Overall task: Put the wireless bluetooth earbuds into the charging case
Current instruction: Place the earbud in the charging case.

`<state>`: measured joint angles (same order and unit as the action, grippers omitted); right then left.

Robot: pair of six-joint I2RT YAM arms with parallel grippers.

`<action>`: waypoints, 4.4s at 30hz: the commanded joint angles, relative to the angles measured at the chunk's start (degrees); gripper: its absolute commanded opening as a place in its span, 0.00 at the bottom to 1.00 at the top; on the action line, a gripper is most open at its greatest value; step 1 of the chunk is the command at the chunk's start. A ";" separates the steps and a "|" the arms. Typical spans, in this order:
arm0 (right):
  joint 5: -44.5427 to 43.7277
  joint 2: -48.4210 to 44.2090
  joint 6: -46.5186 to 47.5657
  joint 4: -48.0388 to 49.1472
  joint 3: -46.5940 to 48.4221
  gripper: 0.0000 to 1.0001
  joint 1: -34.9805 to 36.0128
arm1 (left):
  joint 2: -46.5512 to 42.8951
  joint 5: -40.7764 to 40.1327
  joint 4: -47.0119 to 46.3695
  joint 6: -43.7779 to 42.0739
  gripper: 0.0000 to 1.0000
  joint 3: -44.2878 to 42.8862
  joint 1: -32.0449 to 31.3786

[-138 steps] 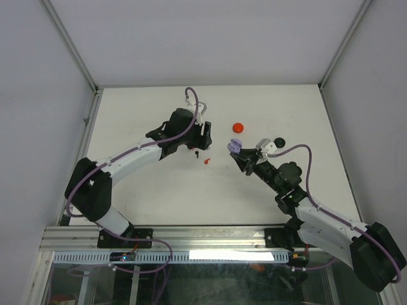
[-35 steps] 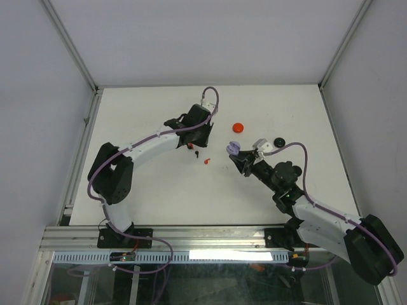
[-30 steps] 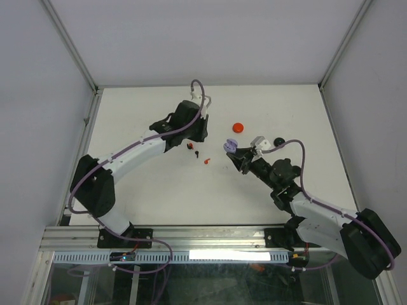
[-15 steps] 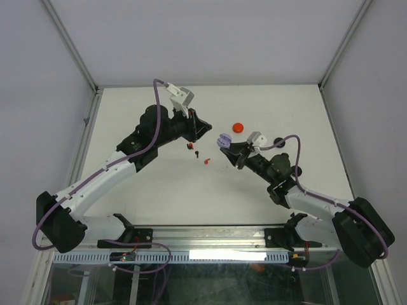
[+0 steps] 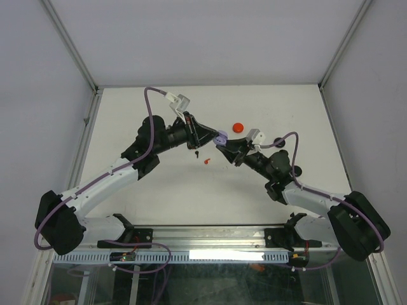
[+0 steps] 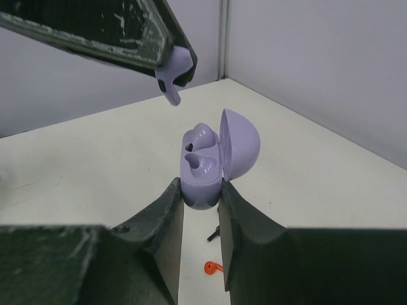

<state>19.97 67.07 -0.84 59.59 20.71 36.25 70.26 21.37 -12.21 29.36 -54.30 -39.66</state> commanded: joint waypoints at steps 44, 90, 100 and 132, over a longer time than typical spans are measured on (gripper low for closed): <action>-0.54 1.10 -0.74 8.36 3.44 0.00 1.02 | -1.20 -13.07 -9.55 7.85 0.10 6.53 -5.72; -2.08 3.06 -0.63 8.27 3.72 0.00 2.14 | -1.19 -23.01 4.25 11.71 0.30 2.11 -6.85; -5.10 4.39 -0.35 8.18 3.45 0.00 2.27 | -1.01 -22.69 6.85 12.23 0.36 1.39 -7.02; -3.57 7.44 -1.79 9.29 4.34 0.00 2.33 | 2.45 -9.79 5.81 4.54 0.55 -3.48 -9.23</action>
<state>15.70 74.08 -2.17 64.47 22.35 38.17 70.96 6.22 -2.92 36.56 -53.58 -47.29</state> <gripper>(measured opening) 0.272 0.554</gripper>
